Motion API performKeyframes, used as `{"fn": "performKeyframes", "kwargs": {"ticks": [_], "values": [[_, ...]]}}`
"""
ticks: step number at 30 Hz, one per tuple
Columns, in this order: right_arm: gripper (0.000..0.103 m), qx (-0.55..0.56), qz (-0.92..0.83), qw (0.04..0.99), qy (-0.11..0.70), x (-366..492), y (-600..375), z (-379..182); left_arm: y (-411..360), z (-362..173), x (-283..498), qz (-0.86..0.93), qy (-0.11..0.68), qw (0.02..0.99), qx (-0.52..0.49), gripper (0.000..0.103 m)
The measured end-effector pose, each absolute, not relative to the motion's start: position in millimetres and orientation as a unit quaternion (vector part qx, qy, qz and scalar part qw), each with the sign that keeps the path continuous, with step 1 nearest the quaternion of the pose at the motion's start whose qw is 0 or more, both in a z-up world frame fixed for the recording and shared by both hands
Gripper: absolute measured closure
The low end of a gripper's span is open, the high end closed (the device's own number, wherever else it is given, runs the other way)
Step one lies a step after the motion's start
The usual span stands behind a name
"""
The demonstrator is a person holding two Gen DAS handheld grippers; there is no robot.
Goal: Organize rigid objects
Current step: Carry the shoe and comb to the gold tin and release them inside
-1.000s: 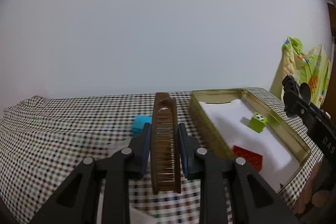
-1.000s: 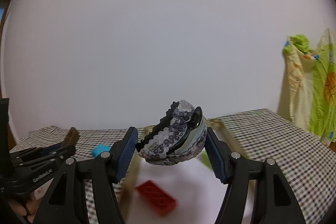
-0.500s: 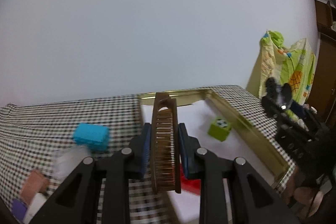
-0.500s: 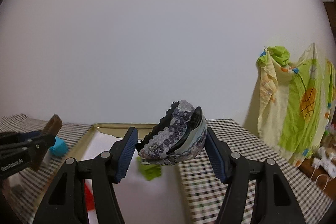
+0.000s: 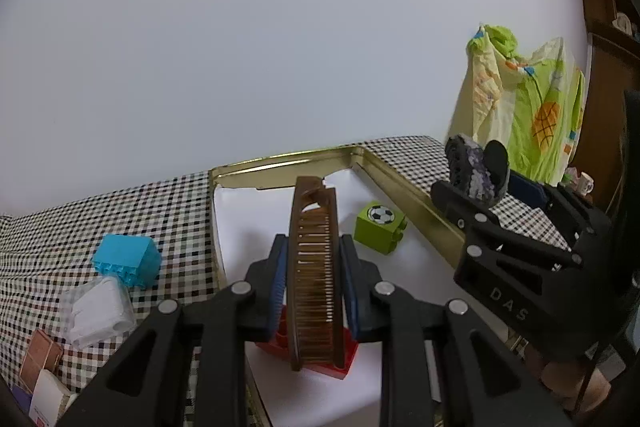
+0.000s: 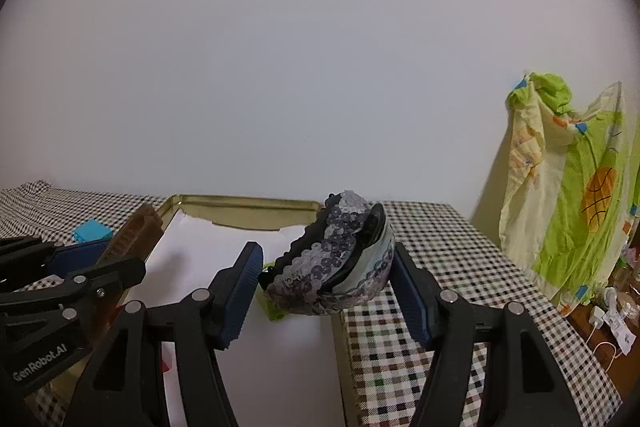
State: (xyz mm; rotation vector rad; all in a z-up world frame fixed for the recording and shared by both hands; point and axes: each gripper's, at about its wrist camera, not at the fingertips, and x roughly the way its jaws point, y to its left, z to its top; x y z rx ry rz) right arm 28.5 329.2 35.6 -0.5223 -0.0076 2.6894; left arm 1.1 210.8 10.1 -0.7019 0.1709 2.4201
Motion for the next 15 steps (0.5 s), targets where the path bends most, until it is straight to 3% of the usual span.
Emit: {"fn": "performKeyframes", "kwargs": {"ticks": [15], "values": [[0.037, -0.221, 0.961, 0.167, 0.015, 20.5, 335.5, 28.8, 221.2, 3.4, 1.5, 0.908, 0.082, 0.298, -0.283, 0.080]]}}
